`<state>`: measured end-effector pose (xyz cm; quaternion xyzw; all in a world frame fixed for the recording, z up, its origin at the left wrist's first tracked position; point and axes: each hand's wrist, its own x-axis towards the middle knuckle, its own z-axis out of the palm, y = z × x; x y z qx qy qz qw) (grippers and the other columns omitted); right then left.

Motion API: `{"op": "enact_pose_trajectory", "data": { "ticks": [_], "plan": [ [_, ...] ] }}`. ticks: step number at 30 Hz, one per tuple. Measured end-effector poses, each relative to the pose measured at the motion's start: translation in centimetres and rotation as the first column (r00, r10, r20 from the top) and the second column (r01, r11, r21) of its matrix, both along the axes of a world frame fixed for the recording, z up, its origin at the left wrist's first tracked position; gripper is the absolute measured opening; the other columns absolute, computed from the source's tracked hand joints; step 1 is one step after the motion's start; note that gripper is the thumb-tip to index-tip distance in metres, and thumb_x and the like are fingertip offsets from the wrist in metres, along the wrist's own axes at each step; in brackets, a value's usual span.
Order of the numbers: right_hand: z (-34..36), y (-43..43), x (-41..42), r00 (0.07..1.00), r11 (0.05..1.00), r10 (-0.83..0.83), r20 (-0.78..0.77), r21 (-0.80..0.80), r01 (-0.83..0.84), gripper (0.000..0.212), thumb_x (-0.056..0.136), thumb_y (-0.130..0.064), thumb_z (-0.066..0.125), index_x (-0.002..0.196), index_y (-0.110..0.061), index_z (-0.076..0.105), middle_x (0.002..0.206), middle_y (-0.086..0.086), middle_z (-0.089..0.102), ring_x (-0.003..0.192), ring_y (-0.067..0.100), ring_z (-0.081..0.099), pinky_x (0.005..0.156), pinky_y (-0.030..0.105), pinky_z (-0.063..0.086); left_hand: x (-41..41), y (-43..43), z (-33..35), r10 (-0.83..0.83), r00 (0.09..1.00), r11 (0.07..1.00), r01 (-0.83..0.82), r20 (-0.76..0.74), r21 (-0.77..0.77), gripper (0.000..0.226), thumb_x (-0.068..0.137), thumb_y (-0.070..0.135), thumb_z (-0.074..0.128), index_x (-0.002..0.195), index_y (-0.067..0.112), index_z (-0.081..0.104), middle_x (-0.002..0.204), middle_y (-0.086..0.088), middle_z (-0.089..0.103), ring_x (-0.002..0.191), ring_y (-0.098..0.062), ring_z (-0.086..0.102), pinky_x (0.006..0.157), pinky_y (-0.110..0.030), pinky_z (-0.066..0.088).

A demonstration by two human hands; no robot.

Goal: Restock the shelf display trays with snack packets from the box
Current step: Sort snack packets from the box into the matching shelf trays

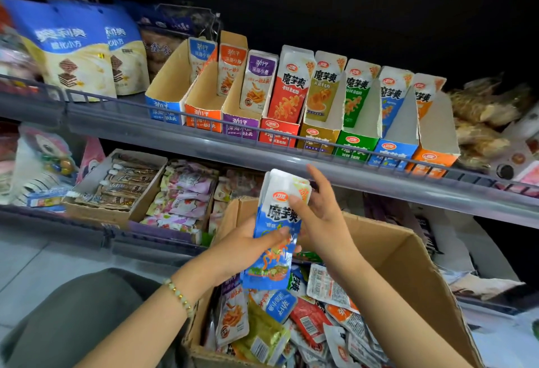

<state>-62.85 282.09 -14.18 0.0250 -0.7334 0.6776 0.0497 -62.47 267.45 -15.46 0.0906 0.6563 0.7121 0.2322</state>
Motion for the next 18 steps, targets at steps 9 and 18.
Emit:
{"op": "enact_pose_trajectory", "data": {
  "ticks": [9, 18],
  "plan": [
    [0.2, -0.6, 0.5, 1.0, 0.998, -0.005, 0.03, -0.055, 0.007, 0.018, 0.096, -0.018, 0.054, 0.114, -0.019, 0.053, 0.104, 0.007, 0.069, 0.09, 0.014, 0.069, 0.069, 0.024, 0.054, 0.0, 0.1, 1.7, 0.062, 0.978, 0.982, -0.095, -0.201, -0.161, 0.046, 0.087, 0.056, 0.051, 0.086, 0.013, 0.065, 0.071, 0.011, 0.07, 0.072, -0.01, 0.069, 0.077, -0.033, 0.055],
    [1.6, 1.8, -0.5, 0.938, 0.922, -0.341, -0.061, -0.215, 0.322, 0.024, 0.095, -0.012, 0.057, 0.118, -0.02, 0.057, 0.11, 0.007, 0.068, 0.096, 0.019, 0.067, 0.084, 0.038, 0.056, -0.3, 2.3, 0.9, 0.058, 0.968, 0.995, -0.078, -0.245, -0.069, 0.039, 0.082, 0.037, 0.061, 0.112, 0.013, 0.058, 0.093, 0.0, 0.074, 0.082, -0.014, 0.071, 0.065, -0.026, 0.056]
  ]
}}
